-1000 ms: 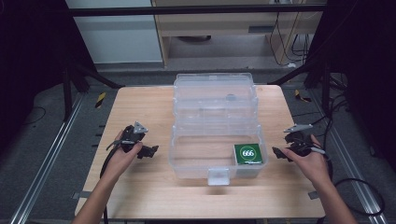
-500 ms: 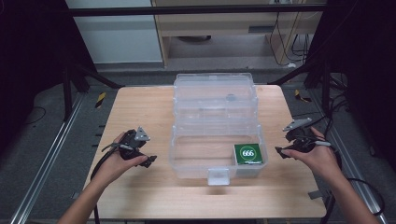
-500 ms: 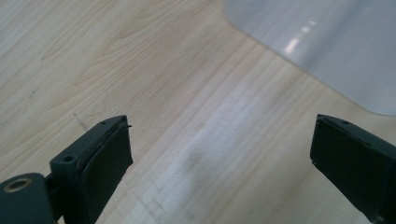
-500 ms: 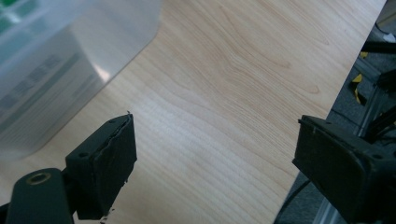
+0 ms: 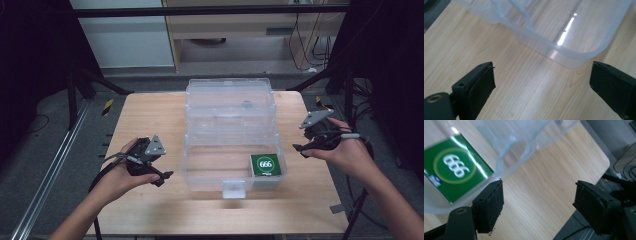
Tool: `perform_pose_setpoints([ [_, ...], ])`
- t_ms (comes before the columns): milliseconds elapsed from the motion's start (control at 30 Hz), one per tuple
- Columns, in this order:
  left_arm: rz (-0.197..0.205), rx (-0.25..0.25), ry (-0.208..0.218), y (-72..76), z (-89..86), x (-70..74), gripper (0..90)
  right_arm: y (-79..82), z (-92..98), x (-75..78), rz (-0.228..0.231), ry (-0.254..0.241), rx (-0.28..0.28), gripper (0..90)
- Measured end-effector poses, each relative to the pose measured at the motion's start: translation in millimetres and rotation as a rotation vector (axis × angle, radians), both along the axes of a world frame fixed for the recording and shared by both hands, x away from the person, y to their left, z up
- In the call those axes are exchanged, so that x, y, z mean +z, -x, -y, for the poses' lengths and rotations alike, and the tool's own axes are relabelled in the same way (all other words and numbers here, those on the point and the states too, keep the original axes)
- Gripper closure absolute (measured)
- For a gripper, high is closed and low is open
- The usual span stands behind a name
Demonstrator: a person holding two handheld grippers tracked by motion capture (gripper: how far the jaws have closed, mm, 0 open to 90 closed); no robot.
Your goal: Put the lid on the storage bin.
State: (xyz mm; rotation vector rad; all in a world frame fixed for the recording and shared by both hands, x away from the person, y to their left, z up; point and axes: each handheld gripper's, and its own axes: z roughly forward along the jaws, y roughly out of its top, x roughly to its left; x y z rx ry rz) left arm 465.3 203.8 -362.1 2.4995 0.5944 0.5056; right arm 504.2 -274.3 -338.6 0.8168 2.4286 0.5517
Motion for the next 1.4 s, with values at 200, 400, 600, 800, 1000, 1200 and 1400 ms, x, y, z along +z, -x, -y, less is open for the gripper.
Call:
perform_pose_setpoints([
  [200,0.010,-0.056,-0.007,6.5,15.8,7.4,6.2,-7.2,-16.0,19.3,0.018,0.019,0.047,23.5],
  [400,0.025,-0.106,-0.003,11.0,32.5,14.5,6.2,-16.7,-39.5,41.1,0.049,0.038,0.104,22.4],
  [600,0.020,-0.139,-0.013,12.6,43.4,14.4,6.2,-21.8,-67.4,47.1,0.086,0.089,0.178,24.7],
  [800,0.010,-0.187,-0.026,12.9,55.6,13.8,6.6,-26.8,-81.0,51.0,0.088,0.112,0.221,26.7],
  [1000,-0.006,-0.225,-0.026,11.5,67.1,10.5,7.8,-39.4,-90.7,48.4,0.076,0.158,0.258,32.6],
  [1200,-0.024,-0.290,-0.066,15.4,85.0,5.7,18.1,-54.0,-105.6,45.1,0.074,0.207,0.304,40.5],
  [1400,-0.048,-0.308,-0.084,13.9,93.3,-3.3,21.4,-67.8,-115.4,40.4,0.079,0.250,0.343,42.1],
])
